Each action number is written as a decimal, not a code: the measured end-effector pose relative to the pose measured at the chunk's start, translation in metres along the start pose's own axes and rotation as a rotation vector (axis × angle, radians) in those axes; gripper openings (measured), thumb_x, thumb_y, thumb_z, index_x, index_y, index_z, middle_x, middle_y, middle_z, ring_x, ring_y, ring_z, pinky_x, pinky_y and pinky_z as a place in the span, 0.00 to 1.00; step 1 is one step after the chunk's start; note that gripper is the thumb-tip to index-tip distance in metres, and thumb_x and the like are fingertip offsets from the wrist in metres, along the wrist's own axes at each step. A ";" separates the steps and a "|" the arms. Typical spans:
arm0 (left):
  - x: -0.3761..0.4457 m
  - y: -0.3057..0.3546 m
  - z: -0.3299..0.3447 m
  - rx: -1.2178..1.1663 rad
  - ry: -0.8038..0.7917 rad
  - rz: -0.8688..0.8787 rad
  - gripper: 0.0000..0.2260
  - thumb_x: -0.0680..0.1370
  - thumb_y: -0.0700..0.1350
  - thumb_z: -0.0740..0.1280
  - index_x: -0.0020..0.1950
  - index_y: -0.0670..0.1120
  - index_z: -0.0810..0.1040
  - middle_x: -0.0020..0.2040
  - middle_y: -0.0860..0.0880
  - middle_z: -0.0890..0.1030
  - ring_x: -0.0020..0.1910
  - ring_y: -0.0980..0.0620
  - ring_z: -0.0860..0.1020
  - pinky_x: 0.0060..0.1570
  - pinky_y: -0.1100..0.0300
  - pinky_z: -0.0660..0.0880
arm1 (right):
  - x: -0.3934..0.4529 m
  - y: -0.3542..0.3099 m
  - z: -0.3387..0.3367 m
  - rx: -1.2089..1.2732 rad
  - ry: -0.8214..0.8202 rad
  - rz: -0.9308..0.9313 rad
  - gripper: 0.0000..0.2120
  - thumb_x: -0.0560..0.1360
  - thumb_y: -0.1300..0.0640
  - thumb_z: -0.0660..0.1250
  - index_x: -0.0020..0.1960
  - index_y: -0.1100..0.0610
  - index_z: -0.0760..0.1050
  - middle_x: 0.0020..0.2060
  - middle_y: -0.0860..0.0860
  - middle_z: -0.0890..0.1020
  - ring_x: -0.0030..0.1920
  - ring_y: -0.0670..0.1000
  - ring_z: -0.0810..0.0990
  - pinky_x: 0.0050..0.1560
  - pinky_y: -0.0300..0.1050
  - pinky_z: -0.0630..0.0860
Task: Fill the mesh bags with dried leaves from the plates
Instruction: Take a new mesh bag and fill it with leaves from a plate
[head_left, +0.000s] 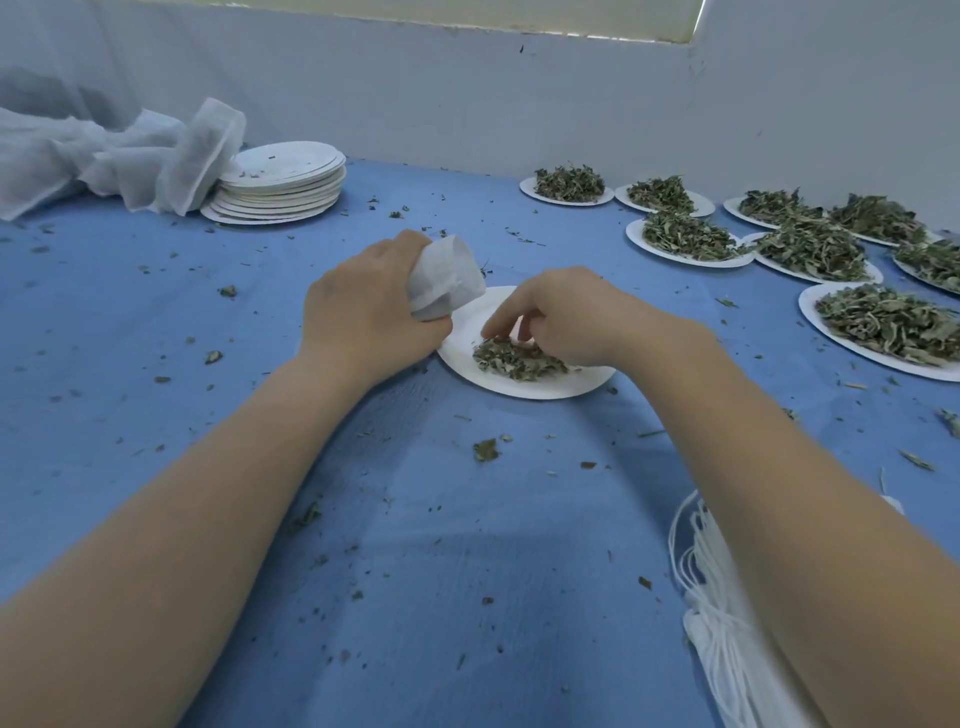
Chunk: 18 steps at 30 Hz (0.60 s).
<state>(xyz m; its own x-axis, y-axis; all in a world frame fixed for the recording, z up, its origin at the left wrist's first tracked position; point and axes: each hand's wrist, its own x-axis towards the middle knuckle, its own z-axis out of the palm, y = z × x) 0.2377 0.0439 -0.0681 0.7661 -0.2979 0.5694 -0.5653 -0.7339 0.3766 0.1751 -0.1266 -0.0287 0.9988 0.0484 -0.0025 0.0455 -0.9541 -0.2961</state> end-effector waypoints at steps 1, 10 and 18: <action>0.000 0.000 0.001 0.002 0.007 0.000 0.16 0.69 0.51 0.69 0.55 0.49 0.73 0.46 0.49 0.77 0.41 0.45 0.72 0.39 0.57 0.65 | 0.000 0.001 -0.001 0.016 0.007 -0.019 0.27 0.74 0.71 0.52 0.53 0.46 0.80 0.37 0.36 0.74 0.38 0.40 0.73 0.29 0.24 0.67; -0.001 0.000 0.001 0.032 -0.005 0.015 0.18 0.68 0.51 0.69 0.56 0.49 0.72 0.47 0.47 0.78 0.43 0.43 0.74 0.39 0.57 0.66 | -0.006 0.004 -0.008 0.033 -0.034 -0.014 0.14 0.76 0.56 0.59 0.50 0.38 0.78 0.47 0.44 0.79 0.49 0.48 0.76 0.42 0.37 0.72; -0.001 -0.001 0.002 0.047 -0.004 0.040 0.18 0.68 0.50 0.69 0.56 0.49 0.72 0.48 0.47 0.78 0.44 0.42 0.75 0.39 0.56 0.66 | -0.004 -0.009 0.004 -0.060 -0.116 0.073 0.08 0.69 0.44 0.65 0.49 0.39 0.74 0.41 0.46 0.76 0.37 0.46 0.78 0.38 0.41 0.71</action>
<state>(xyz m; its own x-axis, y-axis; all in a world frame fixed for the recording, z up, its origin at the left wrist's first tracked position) 0.2385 0.0437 -0.0705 0.7446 -0.3301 0.5802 -0.5806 -0.7492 0.3187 0.1708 -0.1174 -0.0299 0.9910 0.0089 -0.1335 -0.0228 -0.9720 -0.2337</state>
